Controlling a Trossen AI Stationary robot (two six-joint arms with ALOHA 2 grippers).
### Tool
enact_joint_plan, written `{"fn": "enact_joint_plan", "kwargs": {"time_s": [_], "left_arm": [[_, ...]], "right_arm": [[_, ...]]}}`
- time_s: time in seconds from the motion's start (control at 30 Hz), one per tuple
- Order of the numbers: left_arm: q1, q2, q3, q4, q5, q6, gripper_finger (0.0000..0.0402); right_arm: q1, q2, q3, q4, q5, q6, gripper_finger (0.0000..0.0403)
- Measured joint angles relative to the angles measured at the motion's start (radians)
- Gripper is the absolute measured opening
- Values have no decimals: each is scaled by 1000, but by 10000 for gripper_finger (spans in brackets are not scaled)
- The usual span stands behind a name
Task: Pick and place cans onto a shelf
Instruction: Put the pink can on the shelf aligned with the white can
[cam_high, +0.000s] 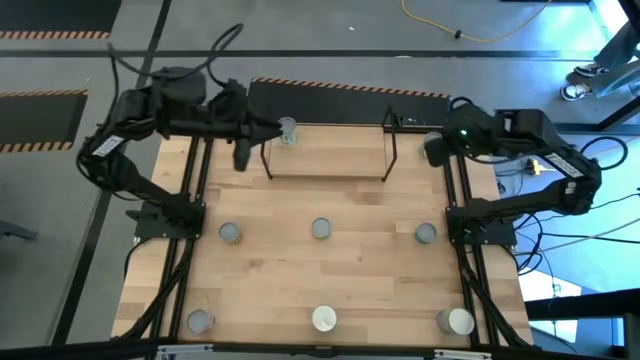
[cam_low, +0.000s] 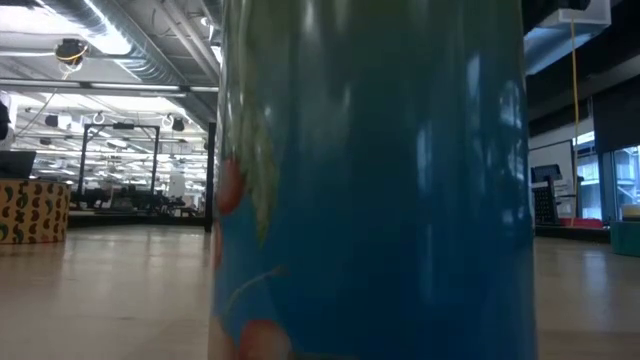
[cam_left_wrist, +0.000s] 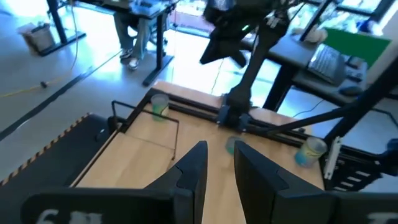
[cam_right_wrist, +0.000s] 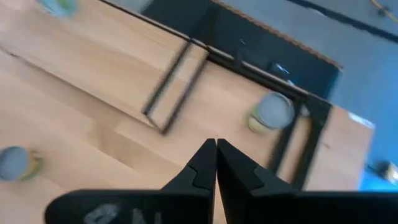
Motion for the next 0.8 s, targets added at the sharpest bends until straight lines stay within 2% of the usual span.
{"fn": "enact_joint_plan", "kwargs": {"time_s": [0.2, 0.4, 0.63, 0.8], "left_arm": [[-30, -47, 0, -10, 2, 6, 73], [-36, -76, 0, -40, 2, 41, 73], [-36, -81, -1, -72, 2, 42, 73], [-36, -82, -1, -94, 2, 46, 73]], "right_arm": [[-90, 58, 0, -15, -89, 51, 20], [-160, 98, 0, -14, -174, 6, 49], [-237, 126, 0, -14, -155, 3, 108], [-335, 178, 0, -14, -316, 72, 119]]}}
